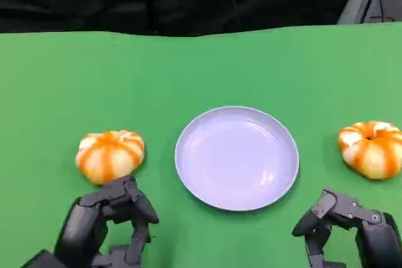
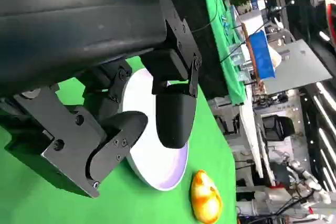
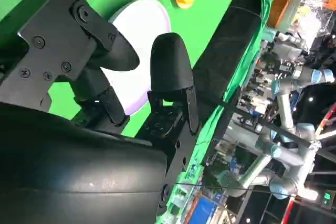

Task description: Grasp the bread from the table and place it into the plate.

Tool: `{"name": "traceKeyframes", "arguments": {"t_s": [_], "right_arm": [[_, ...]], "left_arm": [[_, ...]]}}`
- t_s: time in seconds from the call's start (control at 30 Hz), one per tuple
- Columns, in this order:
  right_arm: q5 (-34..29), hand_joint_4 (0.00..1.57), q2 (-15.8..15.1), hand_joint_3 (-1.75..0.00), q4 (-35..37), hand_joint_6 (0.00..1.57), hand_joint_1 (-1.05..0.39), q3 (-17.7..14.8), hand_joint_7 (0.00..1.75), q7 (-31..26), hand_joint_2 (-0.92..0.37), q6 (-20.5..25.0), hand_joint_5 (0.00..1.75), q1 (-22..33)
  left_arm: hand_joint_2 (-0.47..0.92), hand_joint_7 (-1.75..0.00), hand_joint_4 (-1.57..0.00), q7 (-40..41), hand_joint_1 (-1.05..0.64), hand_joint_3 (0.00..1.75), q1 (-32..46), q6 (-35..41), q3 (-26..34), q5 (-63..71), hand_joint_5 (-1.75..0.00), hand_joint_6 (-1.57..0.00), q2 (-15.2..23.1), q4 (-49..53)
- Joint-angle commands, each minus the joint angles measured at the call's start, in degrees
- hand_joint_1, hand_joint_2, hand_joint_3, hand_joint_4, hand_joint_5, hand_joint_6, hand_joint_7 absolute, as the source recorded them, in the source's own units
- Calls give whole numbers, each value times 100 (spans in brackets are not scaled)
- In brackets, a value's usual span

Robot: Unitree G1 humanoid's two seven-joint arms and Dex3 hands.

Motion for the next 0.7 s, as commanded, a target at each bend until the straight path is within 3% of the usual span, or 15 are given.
{"name": "traceKeyframes", "arguments": {"t_s": [0.03, 0.53, 0.63, 0.67, 0.7], "right_arm": [[37, 96, -49, -143, -27, 89, 0, -20, 131, -6, -25, 3, 168, 11], [-47, 97, 1, -146, -55, 89, -1, 5, 131, -54, -23, 2, 168, -2], [-37, 96, 19, -147, -43, 89, -1, 15, 131, -58, -23, 13, 168, -18], [-37, 97, 27, -147, -34, 89, 0, 17, 131, -65, -22, 12, 168, -24], [-63, 97, 42, -148, -32, 89, 0, 15, 131, -88, -22, 31, 168, -27]], "left_arm": [[38, -146, -83, 19, -3, 138, 19, -23, 24, -43, -166, -80, 74, -12], [39, -141, -80, 13, -2, 137, 35, 23, 68, -62, -163, -79, 140, -105], [43, -129, -77, -11, -3, 129, -22, 28, 92, -99, -154, -77, 166, -72], [53, -106, -71, -33, -5, 104, -48, 44, 98, -121, -136, -73, 182, -61], [59, -94, -70, 16, -7, 92, -124, 82, 104, 30, -128, -74, 256, -36]]}}
